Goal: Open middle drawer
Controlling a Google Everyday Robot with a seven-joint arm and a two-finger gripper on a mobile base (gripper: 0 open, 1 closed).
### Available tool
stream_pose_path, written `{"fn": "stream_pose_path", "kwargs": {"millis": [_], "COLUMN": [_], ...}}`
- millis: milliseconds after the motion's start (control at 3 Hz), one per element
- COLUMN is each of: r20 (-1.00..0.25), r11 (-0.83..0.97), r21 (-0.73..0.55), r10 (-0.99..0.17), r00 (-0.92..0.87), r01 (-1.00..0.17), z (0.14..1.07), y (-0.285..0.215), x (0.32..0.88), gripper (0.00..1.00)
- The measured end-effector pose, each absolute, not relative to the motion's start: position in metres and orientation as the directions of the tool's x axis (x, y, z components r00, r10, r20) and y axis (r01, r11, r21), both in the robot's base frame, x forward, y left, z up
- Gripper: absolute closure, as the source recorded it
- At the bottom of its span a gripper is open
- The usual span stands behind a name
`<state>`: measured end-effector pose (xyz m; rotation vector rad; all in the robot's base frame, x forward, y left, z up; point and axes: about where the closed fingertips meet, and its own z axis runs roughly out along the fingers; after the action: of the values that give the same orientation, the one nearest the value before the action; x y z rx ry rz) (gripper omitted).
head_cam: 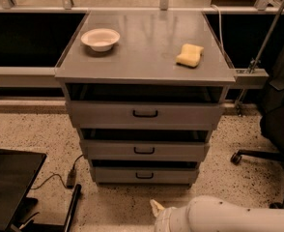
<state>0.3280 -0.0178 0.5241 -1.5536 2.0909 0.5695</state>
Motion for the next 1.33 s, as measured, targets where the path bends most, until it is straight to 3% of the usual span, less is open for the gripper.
{"fn": "stream_pose_path", "kwargs": {"millis": [667, 1333], "r20": [-0.667, -0.668], "r11": [0.163, 0.074], "r21": [-0.013, -0.112], "r10": [-0.737, -0.744], "r00": [-0.113, 0.019], "r01": [-0.987, -0.991], "z": [0.538, 0.565], "y": [-0.068, -0.071], "x": [0.373, 0.478], "gripper": [0.00, 0.00]}}
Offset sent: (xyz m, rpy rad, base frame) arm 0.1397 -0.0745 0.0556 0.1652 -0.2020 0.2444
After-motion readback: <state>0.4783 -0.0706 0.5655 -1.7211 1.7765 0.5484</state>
